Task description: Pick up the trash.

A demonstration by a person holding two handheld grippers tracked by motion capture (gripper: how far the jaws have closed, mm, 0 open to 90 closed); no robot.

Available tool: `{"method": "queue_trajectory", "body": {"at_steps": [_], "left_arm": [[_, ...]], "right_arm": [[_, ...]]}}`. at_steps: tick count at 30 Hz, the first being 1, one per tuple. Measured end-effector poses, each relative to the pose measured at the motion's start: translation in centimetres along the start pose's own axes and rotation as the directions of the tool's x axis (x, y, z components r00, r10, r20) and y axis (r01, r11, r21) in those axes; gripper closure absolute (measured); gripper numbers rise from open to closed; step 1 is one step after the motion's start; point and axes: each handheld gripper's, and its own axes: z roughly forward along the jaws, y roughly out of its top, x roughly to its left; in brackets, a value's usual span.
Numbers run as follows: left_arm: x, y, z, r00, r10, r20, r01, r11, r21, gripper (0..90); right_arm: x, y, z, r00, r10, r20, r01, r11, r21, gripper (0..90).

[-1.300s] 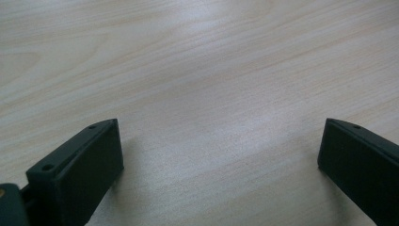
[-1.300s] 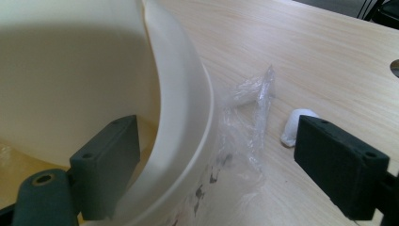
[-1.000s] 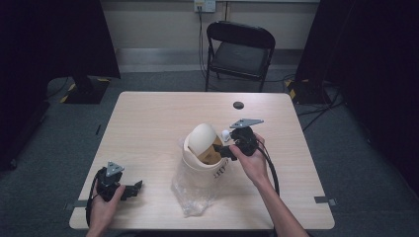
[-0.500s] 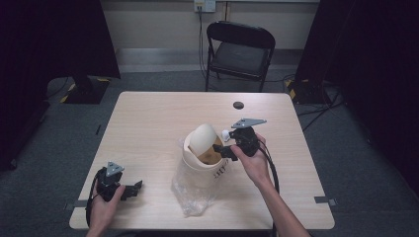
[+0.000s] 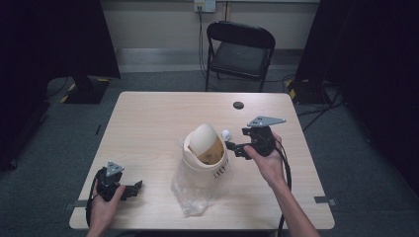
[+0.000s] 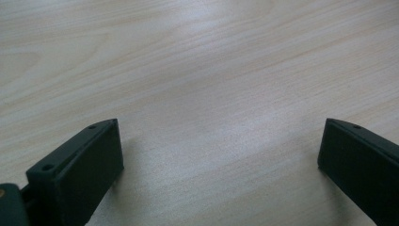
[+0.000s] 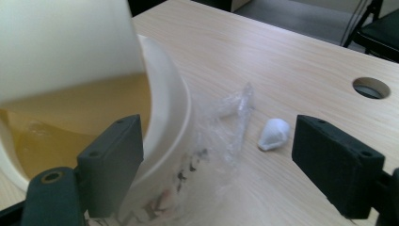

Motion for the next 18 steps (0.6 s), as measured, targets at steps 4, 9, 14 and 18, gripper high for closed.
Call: {"method": "queue_trajectory", "body": {"at_steps": [4, 9, 14, 18], "left_arm": [[0.0, 0.0, 0.0, 1.0000, 0.000, 0.000, 0.000, 1.0000, 0.000, 0.0], [0.0, 0.0, 0.0, 1.0000, 0.000, 0.000, 0.000, 1.0000, 0.000, 0.0], [0.0, 0.0, 0.0, 1.0000, 0.001, 0.000, -0.001, 1.0000, 0.001, 0.0], [0.0, 0.0, 0.0, 1.0000, 0.000, 0.000, 0.000, 1.0000, 0.000, 0.0]], "right_arm": [[-1.2, -0.3, -0.6, 0.9991, 0.024, 0.035, -0.024, 1.000, -0.004, 18.0], [-2.9, -1.2, 0.9, 0.9964, 0.046, 0.070, -0.050, 0.997, 0.051, 21.0], [-4.7, -2.4, 4.3, 0.9936, 0.058, 0.097, -0.068, 0.992, 0.102, 28.8], [-5.9, -2.8, 7.3, 0.9926, 0.055, 0.108, -0.071, 0.987, 0.146, 37.1]]}}
